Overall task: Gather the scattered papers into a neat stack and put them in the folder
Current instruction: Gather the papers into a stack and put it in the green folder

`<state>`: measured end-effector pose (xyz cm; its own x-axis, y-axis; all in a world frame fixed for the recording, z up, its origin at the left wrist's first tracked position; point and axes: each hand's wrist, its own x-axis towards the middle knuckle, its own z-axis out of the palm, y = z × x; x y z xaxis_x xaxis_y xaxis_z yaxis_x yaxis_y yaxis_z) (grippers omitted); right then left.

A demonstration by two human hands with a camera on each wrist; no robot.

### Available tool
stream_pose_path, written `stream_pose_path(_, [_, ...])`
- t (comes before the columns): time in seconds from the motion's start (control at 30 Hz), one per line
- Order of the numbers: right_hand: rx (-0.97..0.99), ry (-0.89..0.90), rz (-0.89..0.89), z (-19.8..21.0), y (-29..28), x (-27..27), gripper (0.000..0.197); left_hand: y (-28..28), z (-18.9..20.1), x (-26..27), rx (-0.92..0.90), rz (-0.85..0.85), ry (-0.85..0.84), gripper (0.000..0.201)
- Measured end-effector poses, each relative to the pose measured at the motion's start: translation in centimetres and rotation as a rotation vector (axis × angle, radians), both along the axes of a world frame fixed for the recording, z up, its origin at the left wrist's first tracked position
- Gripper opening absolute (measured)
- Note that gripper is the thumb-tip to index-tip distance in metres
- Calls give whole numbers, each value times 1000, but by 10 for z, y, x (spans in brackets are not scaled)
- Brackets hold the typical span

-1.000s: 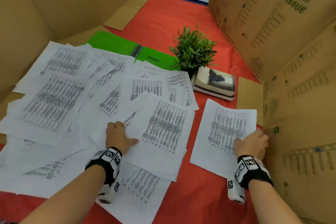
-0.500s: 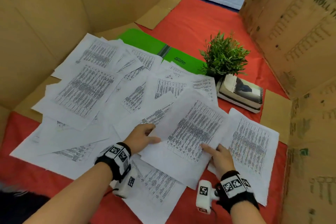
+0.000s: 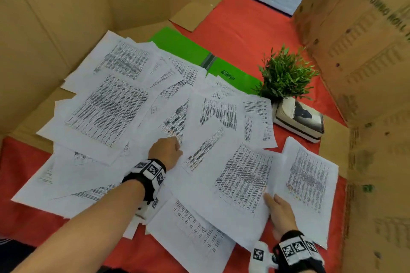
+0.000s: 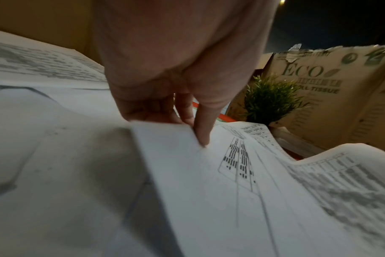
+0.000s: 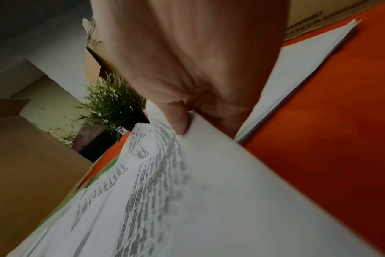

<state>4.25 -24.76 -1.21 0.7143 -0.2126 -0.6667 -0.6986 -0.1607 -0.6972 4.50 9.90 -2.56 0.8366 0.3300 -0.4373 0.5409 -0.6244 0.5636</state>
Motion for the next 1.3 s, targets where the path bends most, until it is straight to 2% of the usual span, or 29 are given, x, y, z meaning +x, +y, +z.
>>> stream_pose_path(0.1, [9, 47, -42, -8, 16, -4, 31, -8, -1, -4, -227, -25, -68, 11])
stream_pose_path(0.17, [27, 48, -91, -12, 27, -5, 50, -15, -3, -8, -427, -59, -74, 12])
stream_pose_path(0.27, [34, 2, -110, -31, 34, -4, 127, -24, -3, -11, -542, -205, -40, 42])
stream_pose_path(0.3, [23, -20, -109, -39, 33, -2, 138, -27, 1, -10, -583, -232, -40, 47])
stream_pose_path(0.33, [16, -42, -107, -51, 27, 0, 138, -28, 2, -9, -657, -239, -61, 48])
stream_pose_path(0.4, [65, -49, -119, -33, 36, 1, 121, -24, 11, -5, -857, -195, -73, 43])
stream_pose_path(0.47, [186, -55, -142, -14, 48, 1, 90, -14, 17, 1, -984, -177, -52, 38])
stream_pose_path(0.53, [285, -75, -123, -6, 49, 5, 61, -3, 22, 8, -971, -214, -22, 40])
stream_pose_path(0.6, [243, -114, -115, 0, 46, 14, 59, 4, 21, 17, -796, -225, -19, 47])
stream_pose_path(0.67, [86, -170, -84, 7, 44, 26, 61, 10, 8, 28, -467, -91, -78, 46])
stream_pose_path(0.73, [-10, -235, -46, 17, 43, 38, 31, 13, -2, 41, -224, 119, -116, 37])
stream_pose_path(0.8, [-26, -293, -23, 34, 47, 52, 20, 12, -7, 55, -139, 198, -86, 28])
stream_pose_path(0.9, [-67, -297, 38, 44, 53, 72, 12, 2, -4, 71, -96, 68, -37, 23])
stream_pose_path(1.0, [-44, -246, 33, 41, 60, 91, 15, -7, -3, 82, -82, 15, -138, 20])
stream_pose_path(1.1, [3, -154, -26, 31, 64, 113, 35, -3, -4, 80, -178, 57, -273, 26])
stream_pose_path(1.2, [-4, -57, -49, 12, 67, 132, 63, 14, -10, 74, -383, 126, -289, 8])
stream_pose_path(1.27, [35, -25, -26, -4, 72, 143, 75, 27, -14, 68, -543, 201, -239, 35])
stream_pose_path(1.3, [68, -7, 9, -5, 80, 145, 82, 32, -16, 66, -595, 221, -217, 39])
